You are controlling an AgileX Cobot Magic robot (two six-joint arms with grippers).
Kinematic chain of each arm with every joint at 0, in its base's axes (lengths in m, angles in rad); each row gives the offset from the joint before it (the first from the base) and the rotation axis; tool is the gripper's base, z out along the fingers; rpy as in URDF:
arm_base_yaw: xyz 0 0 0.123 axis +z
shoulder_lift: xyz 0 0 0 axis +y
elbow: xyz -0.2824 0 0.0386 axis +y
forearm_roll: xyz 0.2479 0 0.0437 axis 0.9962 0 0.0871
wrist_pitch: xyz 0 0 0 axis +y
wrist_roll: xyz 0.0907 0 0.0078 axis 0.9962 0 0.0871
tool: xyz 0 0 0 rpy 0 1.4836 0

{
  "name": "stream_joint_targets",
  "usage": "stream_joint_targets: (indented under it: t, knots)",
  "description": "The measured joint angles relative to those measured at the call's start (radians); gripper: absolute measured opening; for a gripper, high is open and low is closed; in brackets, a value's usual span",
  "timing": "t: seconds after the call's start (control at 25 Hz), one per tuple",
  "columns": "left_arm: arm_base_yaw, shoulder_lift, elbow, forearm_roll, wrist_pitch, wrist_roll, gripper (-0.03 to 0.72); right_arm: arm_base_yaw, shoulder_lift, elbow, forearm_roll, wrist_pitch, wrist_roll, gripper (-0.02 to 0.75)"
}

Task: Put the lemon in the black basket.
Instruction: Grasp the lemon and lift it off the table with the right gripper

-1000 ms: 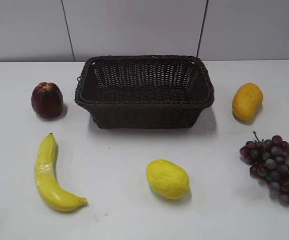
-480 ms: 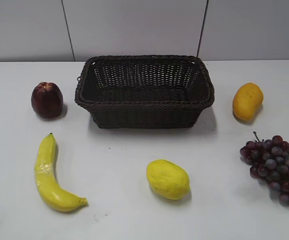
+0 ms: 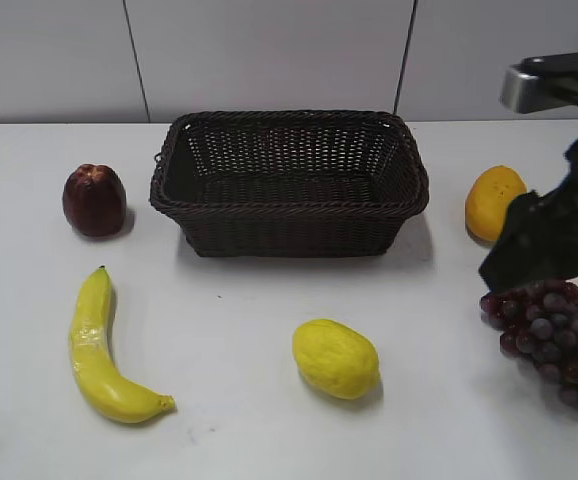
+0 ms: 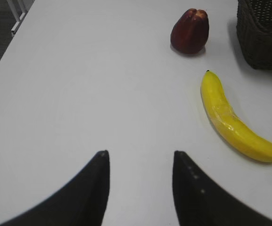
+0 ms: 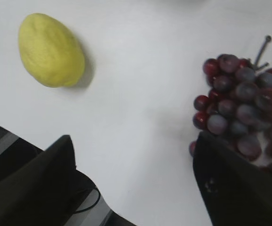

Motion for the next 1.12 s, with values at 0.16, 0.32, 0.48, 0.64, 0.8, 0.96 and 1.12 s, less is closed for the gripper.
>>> stream_joint_targets:
  t: [0.16, 0.32, 0.48, 0.64, 0.8, 0.96, 1.12]
  knots:
    - [0.000, 0.000, 0.000, 0.000, 0.000, 0.000, 0.326, 0.129, 0.099, -0.050, -0.021, -0.029, 0.000, 0.589]
    - [0.000, 0.000, 0.000, 0.000, 0.000, 0.000, 0.326, 0.234, 0.192, -0.094, -0.041, -0.064, -0.021, 0.589]
    - [0.000, 0.000, 0.000, 0.000, 0.000, 0.000, 0.326, 0.343, 0.283, -0.152, -0.117, -0.093, -0.055, 0.589]
    - [0.000, 0.000, 0.000, 0.000, 0.000, 0.000, 0.323, 0.432, 0.375, -0.208, -0.190, -0.104, -0.100, 0.589]
    - [0.000, 0.000, 0.000, 0.000, 0.000, 0.000, 0.310, 0.459, 0.456, -0.235, -0.198, -0.114, -0.127, 0.589]
    - [0.000, 0.000, 0.000, 0.000, 0.000, 0.000, 0.309, 0.459, 0.503, -0.238, -0.215, -0.123, -0.130, 0.589]
    - [0.000, 0.000, 0.000, 0.000, 0.000, 0.000, 0.308, 0.459, 0.548, -0.238, -0.247, -0.131, -0.131, 0.589]
